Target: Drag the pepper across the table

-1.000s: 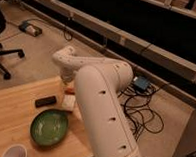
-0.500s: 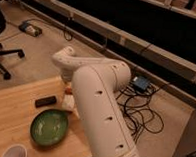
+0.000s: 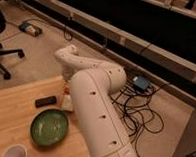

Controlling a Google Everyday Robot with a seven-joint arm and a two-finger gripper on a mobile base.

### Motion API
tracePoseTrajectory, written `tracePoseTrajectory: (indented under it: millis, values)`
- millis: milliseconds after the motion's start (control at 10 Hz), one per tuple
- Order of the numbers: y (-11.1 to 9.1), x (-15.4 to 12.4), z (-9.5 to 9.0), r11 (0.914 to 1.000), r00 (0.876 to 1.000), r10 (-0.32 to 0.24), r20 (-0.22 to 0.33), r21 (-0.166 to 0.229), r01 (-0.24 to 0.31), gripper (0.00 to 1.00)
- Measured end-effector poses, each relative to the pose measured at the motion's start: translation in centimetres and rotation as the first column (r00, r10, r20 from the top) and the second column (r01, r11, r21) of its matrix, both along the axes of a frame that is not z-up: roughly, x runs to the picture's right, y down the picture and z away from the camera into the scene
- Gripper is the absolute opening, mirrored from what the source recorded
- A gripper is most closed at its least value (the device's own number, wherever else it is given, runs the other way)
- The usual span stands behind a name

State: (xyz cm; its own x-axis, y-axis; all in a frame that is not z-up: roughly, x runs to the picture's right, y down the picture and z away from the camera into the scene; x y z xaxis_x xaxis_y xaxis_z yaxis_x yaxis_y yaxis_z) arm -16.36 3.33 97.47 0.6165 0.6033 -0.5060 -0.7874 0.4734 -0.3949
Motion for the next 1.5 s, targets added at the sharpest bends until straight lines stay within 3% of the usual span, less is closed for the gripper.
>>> tracePoseTrajectory:
  millis: [400, 900, 1200, 1500]
  values:
    - [0.6, 0.2, -0.3, 0.9998, 1.0, -0.012, -0.008, -0.014, 0.012, 0.52]
    - [1.1, 0.9, -0.5, 0.9996, 1.0, -0.014, -0.021, -0.024, 0.013, 0.01]
    - [1.0, 0.5, -0.6, 0.9995, 0.999, -0.024, -0.021, -0.02, 0.023, 0.0]
    - [0.0, 0.5, -0.7, 0.9996, 1.0, 0.018, -0.008, 0.024, -0.018, 0.0]
